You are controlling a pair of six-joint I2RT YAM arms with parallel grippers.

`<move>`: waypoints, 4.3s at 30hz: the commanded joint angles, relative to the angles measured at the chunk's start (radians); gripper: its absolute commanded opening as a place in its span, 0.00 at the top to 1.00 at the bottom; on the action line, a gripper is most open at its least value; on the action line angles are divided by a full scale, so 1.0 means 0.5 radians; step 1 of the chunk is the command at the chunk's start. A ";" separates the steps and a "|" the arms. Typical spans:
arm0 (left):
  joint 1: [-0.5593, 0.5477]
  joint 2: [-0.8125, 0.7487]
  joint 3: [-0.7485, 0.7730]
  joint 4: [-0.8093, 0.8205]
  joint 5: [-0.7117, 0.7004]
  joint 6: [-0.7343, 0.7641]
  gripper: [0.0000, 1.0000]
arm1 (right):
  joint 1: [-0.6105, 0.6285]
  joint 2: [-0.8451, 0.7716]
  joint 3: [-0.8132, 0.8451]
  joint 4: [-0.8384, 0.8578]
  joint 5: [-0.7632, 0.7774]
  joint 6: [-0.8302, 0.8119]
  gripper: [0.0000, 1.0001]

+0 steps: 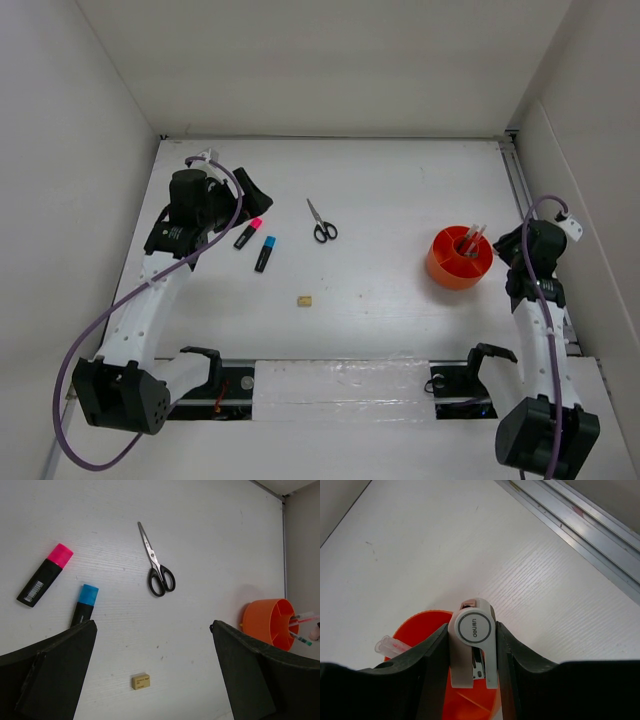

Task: Sort the stationery into containers
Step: Place the stationery into the container

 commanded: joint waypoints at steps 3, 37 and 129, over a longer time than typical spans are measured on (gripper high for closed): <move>0.002 -0.067 -0.020 0.071 0.004 0.030 0.01 | -0.007 0.036 0.008 0.206 -0.130 0.011 1.00; 0.002 -0.067 -0.020 0.071 0.004 0.030 0.01 | -0.007 0.137 -0.032 0.151 -0.265 -0.050 1.00; 0.002 -0.085 -0.020 0.071 0.004 0.030 0.01 | 0.149 0.180 -0.014 0.077 -0.091 -0.087 0.47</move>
